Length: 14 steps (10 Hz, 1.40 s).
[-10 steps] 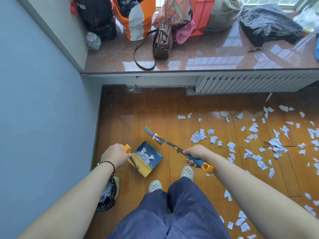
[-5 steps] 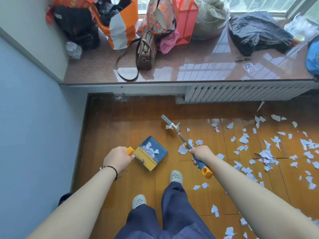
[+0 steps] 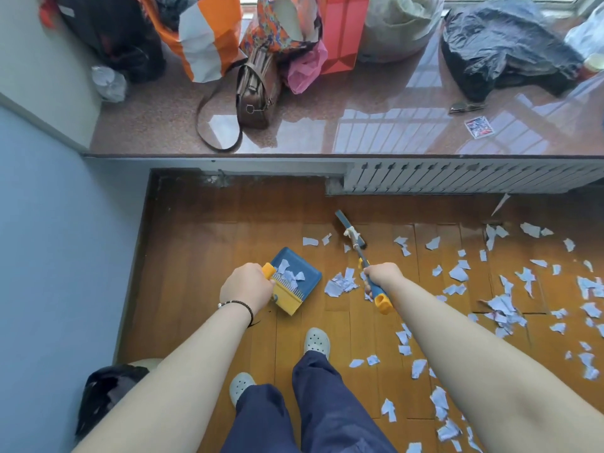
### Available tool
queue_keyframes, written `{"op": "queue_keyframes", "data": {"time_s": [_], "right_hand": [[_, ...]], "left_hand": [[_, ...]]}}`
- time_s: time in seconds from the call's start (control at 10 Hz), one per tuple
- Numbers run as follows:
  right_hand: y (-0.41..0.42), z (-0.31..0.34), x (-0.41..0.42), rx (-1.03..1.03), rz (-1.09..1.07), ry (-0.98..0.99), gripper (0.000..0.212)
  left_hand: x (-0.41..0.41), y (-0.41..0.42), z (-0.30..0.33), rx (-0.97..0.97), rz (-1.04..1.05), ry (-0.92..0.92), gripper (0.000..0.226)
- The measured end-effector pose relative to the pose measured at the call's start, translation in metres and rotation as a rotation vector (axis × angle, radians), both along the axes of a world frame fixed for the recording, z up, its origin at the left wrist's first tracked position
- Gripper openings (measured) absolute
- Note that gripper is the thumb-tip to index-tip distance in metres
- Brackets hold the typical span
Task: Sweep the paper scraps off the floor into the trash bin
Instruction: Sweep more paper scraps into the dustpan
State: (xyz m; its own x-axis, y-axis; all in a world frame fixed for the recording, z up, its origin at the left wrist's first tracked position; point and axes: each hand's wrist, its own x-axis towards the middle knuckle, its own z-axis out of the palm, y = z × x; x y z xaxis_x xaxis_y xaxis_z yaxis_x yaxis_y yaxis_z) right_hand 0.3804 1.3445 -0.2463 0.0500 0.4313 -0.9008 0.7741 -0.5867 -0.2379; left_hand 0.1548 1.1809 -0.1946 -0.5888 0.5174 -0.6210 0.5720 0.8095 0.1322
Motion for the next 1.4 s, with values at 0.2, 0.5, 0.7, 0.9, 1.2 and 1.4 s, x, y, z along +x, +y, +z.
{"op": "queue_keyframes", "data": {"time_s": [0.2,0.5,0.7,0.9,1.2,1.4], "right_hand": [[-0.016,-0.003,-0.035,-0.085,0.190,0.042,0.019],[-0.012,0.066,-0.015,-0.223,0.252,0.093,0.016],[-0.001,0.067,0.010,-0.136,0.206,0.057,0.025],[0.009,0.035,0.008,-0.002,0.167,0.000,0.012],[-0.072,0.029,0.006,-0.169,0.190,0.078,0.010],[-0.080,0.053,0.030,-0.222,0.039,0.117,0.017]], "left_hand": [[0.001,0.022,0.000,-0.013,-0.003,0.011,0.029],[-0.009,0.024,0.002,-0.027,-0.047,0.000,0.030],[-0.027,-0.004,0.011,-0.046,-0.082,-0.020,0.028],[-0.035,-0.029,0.014,-0.135,-0.282,0.006,0.021],[-0.007,-0.022,0.009,-0.141,-0.396,0.020,0.024],[-0.003,-0.032,0.011,-0.135,-0.406,0.028,0.024]]}}
